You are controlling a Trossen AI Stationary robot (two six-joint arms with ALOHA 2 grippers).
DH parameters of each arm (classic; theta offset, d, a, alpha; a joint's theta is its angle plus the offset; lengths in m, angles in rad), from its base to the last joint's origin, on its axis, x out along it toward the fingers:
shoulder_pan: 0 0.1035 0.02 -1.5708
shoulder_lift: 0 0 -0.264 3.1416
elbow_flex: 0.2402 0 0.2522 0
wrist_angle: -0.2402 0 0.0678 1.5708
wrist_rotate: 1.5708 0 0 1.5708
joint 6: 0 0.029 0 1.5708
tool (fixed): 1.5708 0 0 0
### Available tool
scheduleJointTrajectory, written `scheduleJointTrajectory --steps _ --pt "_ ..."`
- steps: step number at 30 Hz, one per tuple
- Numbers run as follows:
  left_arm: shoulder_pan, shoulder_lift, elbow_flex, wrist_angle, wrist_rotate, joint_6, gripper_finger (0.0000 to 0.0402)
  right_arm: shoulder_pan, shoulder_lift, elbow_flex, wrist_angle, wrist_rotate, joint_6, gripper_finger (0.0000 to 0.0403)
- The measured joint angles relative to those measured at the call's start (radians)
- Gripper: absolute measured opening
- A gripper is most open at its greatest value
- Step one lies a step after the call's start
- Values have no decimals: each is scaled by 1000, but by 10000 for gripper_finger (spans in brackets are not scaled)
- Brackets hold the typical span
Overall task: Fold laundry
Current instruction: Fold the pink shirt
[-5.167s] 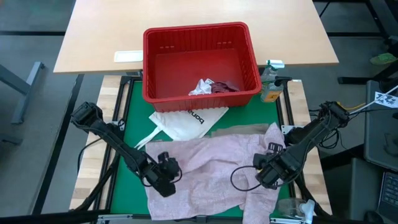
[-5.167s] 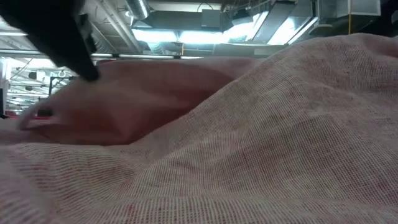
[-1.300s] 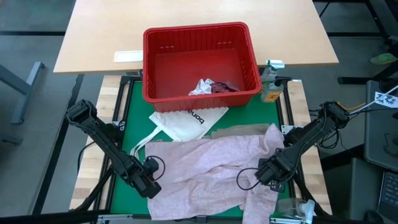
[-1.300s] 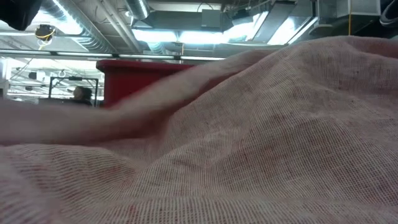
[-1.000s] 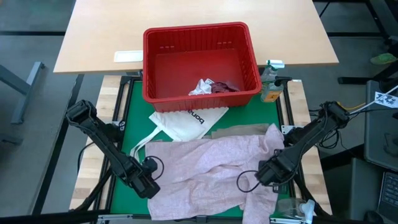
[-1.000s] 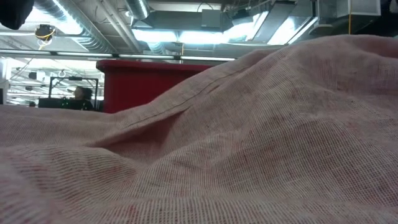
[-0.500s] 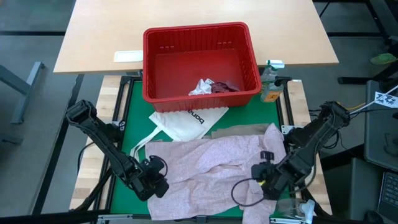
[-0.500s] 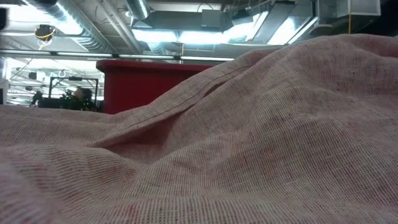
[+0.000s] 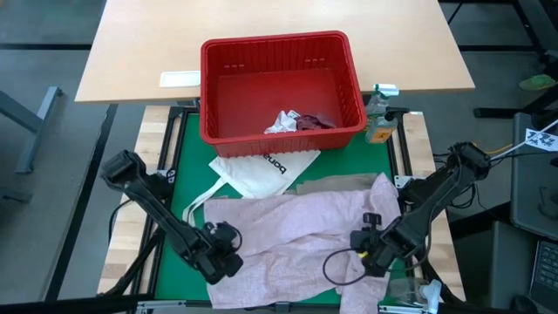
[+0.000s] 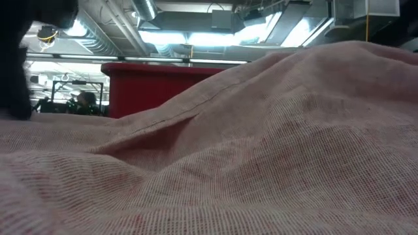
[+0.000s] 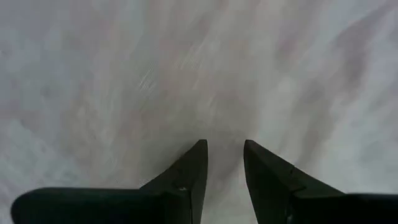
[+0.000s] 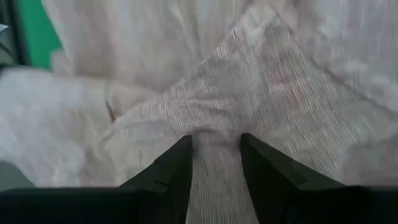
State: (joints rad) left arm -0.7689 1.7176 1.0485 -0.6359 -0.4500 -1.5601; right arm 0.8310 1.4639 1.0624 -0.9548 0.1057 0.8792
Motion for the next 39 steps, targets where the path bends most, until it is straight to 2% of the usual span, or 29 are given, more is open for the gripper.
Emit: scheduleJointTrajectory --steps 4,6,16,25,33,39 --pt "6 79 0 -12 137 0 98 0 0 -54 0 -91 16 138" --pt "6 105 2 -14 172 0 98 0 0 -77 0 -118 17 138" --pt "2 91 1 -94 224 0 98 -1 -3 -94 -8 -247 1 138" --pt "0 10 -3 -120 261 0 98 0 -3 -32 -61 -277 -40 138" --pt "8 -84 -2 -146 182 -1 98 1 -5 128 -188 -204 -94 138" --pt "70 -116 -2 -193 88 0 98 -13 -5 183 -252 -12 -155 138"
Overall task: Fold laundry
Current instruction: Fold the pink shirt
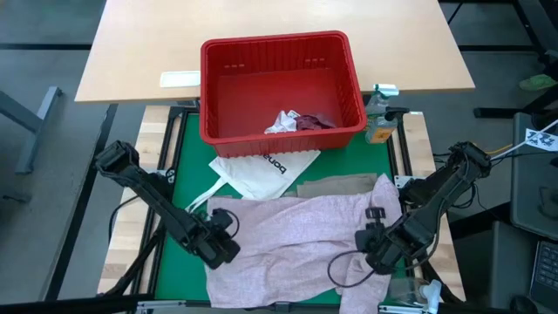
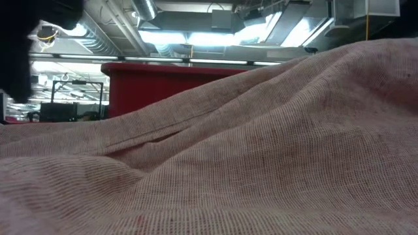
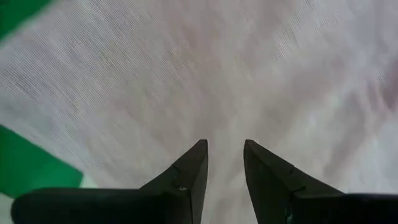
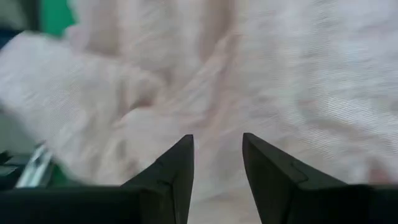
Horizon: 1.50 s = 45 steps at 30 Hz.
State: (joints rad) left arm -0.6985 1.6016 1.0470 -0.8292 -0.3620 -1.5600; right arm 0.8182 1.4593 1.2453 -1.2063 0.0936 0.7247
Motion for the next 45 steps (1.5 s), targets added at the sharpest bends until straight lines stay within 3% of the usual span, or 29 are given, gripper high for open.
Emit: scheduleJointTrajectory --steps 8,16,20,29,34,45 --pt "152 8 2 -37 -57 98 98 -121 -1 -46 -174 95 7 138" --pt "249 8 -32 -101 -64 103 98 -184 -1 -158 -152 -16 3 138" --pt "251 8 -101 -91 -12 59 98 -184 -1 -175 -152 -45 3 138" --pt "245 8 -258 -74 -7 -62 98 -184 -1 -175 -150 -85 0 138" --pt "261 6 -306 -76 -37 -84 98 -190 -1 -174 -157 -7 -11 138" --pt "364 9 -319 -231 -67 -79 98 -210 -3 -62 -214 54 -63 138"
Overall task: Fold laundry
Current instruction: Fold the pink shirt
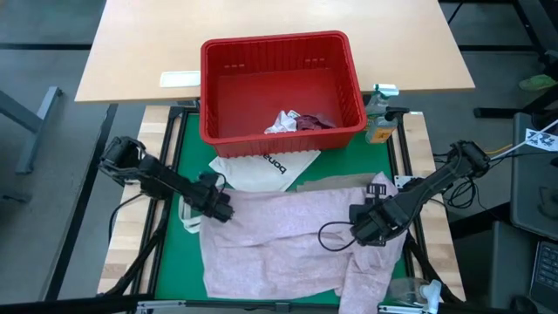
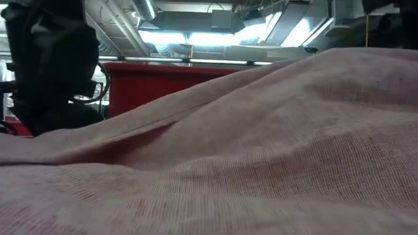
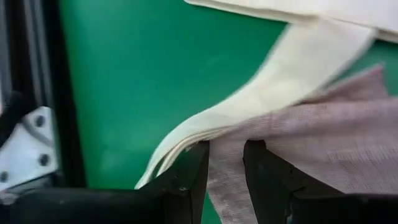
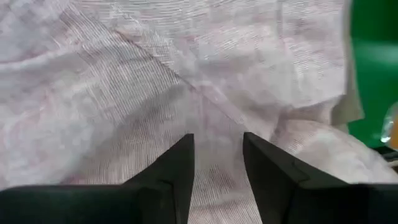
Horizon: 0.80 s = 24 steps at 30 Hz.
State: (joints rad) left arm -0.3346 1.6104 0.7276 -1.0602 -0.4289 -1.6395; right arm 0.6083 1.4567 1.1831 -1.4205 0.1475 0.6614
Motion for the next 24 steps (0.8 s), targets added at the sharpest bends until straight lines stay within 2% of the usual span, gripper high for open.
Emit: scheduleJointTrajectory --steps 7,13,17,24 --pt "18 -28 17 -56 -2 33 98 0 0 71 -87 8 0 138" --pt "-8 -116 87 -62 -14 130 98 2 0 158 -83 -1 17 138" --pt "-41 -172 139 -42 -14 180 98 40 -1 195 25 -21 45 138" --pt "-104 -186 162 48 -13 196 98 186 0 195 350 -63 47 138"
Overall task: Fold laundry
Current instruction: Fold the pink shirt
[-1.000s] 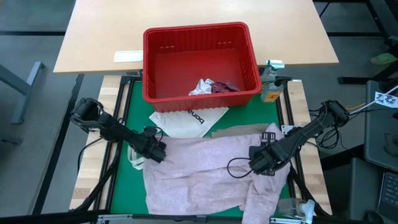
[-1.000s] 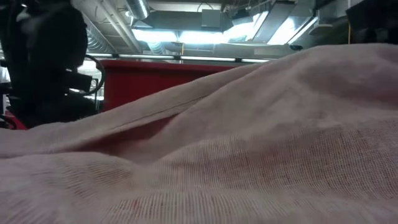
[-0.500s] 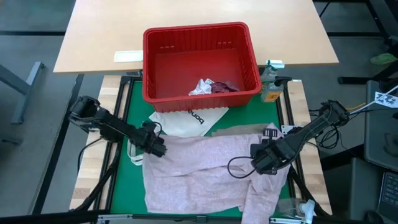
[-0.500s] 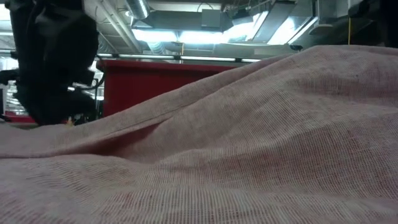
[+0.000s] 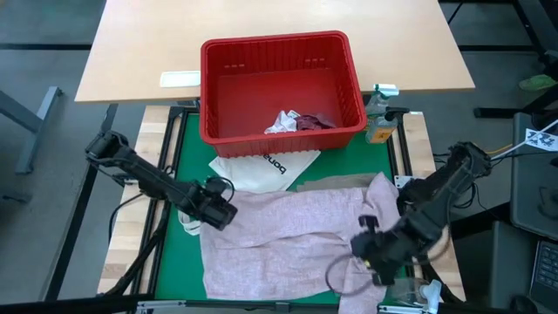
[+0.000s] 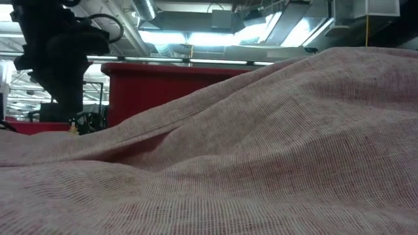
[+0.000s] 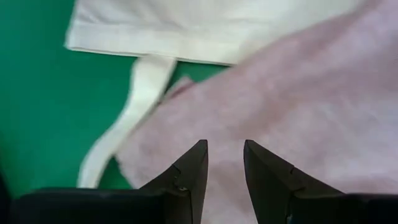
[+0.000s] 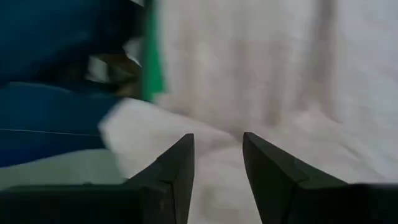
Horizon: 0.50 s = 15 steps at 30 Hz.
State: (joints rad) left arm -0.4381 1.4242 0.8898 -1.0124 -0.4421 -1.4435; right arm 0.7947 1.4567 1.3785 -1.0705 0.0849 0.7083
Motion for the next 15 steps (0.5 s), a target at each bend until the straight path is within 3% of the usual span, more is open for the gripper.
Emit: scheduleJointTrajectory --steps 11,15 --pt "-63 0 0 160 1 15 98 204 2 0 223 26 1 138" --pt "-115 0 0 305 113 88 98 240 2 0 229 75 1 138"
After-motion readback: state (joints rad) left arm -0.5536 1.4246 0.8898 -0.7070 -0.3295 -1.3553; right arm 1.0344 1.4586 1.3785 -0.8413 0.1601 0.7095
